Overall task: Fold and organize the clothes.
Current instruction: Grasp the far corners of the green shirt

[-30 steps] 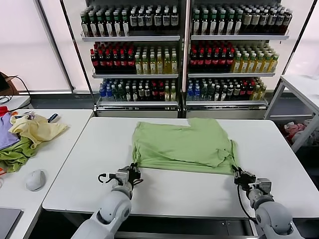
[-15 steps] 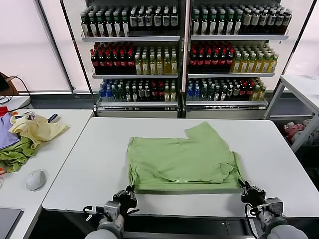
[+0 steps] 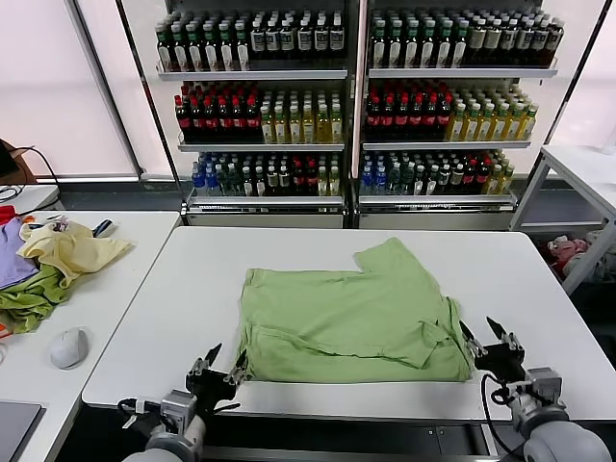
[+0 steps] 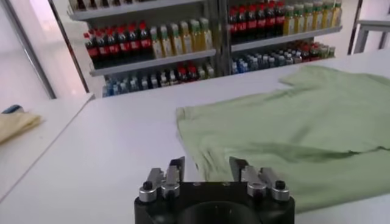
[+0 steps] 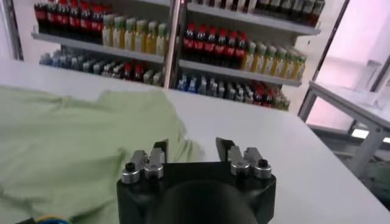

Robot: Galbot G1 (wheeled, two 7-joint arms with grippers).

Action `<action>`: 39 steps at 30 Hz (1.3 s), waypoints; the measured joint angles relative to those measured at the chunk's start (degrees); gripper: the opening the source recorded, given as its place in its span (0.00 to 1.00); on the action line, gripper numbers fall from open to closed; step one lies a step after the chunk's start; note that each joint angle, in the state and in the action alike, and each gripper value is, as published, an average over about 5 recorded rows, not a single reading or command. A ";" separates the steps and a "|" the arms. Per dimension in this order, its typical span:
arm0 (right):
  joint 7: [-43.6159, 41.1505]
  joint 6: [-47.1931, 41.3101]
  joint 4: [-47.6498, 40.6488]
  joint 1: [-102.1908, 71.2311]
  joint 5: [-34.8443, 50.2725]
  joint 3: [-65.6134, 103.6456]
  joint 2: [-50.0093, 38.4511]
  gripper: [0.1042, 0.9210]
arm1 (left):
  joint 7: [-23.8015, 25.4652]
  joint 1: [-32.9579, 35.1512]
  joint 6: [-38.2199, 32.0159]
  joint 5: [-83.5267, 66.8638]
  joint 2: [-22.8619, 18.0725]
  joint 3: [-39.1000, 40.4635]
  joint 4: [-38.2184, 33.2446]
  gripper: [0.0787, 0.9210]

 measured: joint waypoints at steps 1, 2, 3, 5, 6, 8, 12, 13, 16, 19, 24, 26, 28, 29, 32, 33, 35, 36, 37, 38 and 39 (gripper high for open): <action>0.33 -0.29 -1.07 1.89 0.27 -1.08 0.03 0.83 | -0.11 -1.24 -0.15 -0.43 0.05 0.14 0.79 0.71; 0.64 -0.56 -2.23 3.87 0.52 -2.23 0.09 0.85 | -0.25 -2.61 -0.31 -0.79 0.02 0.41 1.76 0.75; 0.91 -0.84 -3.54 5.97 0.74 -3.49 0.18 0.86 | -0.38 -4.17 -0.46 -1.11 -0.08 0.82 2.94 0.78; 1.29 -1.31 -6.43 10.22 1.11 -6.09 0.47 0.87 | -0.65 -7.59 -0.75 -1.60 -0.51 1.93 5.72 0.84; 1.40 -1.51 -7.99 12.32 1.25 -7.36 0.67 0.88 | -0.76 -9.44 -0.90 -1.78 -0.84 2.61 7.32 0.86; 1.52 -1.89 -11.38 16.48 1.43 -9.85 1.17 0.88 | -0.90 -13.23 -1.24 -2.05 -1.64 4.04 10.73 0.88; 1.56 -2.52 -18.43 24.21 1.46 -14.21 2.54 0.88 | -1.03 -20.71 -2.07 -2.39 -3.58 7.00 18.28 0.88; 1.55 -2.62 -20.18 26.02 1.41 -15.19 2.94 0.88 | -1.07 -22.48 -2.27 -2.48 -4.11 7.71 20.22 0.88; 1.38 -2.86 -25.52 31.27 1.04 -17.77 4.31 0.88 | -1.25 -27.42 -2.75 -2.71 -5.75 9.64 25.87 0.88; 1.04 -3.19 -30.77 35.95 0.40 -19.67 5.85 0.88 | -1.44 -31.98 -2.99 -2.91 -7.41 11.35 31.30 0.88; 0.23 -3.58 -39.37 42.62 -1.18 -22.21 8.70 0.88 | -1.87 -38.68 -3.00 -3.08 -10.10 13.64 40.05 0.88; -0.09 -3.74 -42.70 44.93 -1.85 -22.89 9.84 0.88 | -2.13 -40.96 -2.80 -3.19 -11.04 14.26 43.28 0.88; -0.35 -3.88 -45.82 46.98 -2.50 -23.38 10.98 0.88 | -2.43 -42.95 -2.49 -3.42 -11.84 14.67 46.29 0.88; -0.47 -3.90 -47.30 47.91 -2.82 -23.56 11.55 0.88 | -2.58 -43.80 -2.28 -3.60 -12.16 14.85 47.65 0.88; -0.75 -3.87 -51.29 50.34 -3.66 -23.92 13.17 0.88 | -2.94 -45.91 -1.64 -4.45 -12.86 15.38 51.18 0.88; -0.81 -3.84 -52.48 51.03 -3.86 -23.99 13.68 0.88 | -3.01 -46.48 -1.46 -4.78 -13.02 15.56 52.12 0.88; -0.90 -3.79 -54.72 52.25 -4.14 -24.10 14.65 0.88 | -3.08 -47.47 -1.22 -5.48 -13.29 15.86 53.69 0.88; -0.95 -3.80 -55.78 52.81 -4.22 -24.14 15.15 0.88 | -3.10 -47.85 -1.11 -5.83 -13.38 15.97 54.30 0.88; -1.01 -3.82 -56.76 53.32 -4.27 -24.18 15.63 0.88 | -3.13 -48.18 -1.02 -6.19 -13.46 16.06 54.84 0.88; -1.10 -3.87 -57.70 53.79 -4.29 -24.23 16.10 0.88 | -3.16 -48.45 -0.94 -6.56 -13.53 16.15 55.30 0.87; -1.20 -3.94 -58.57 54.23 -4.29 -24.30 16.54 0.88 | -3.19 -48.68 -0.84 -6.93 -13.56 16.24 55.68 0.87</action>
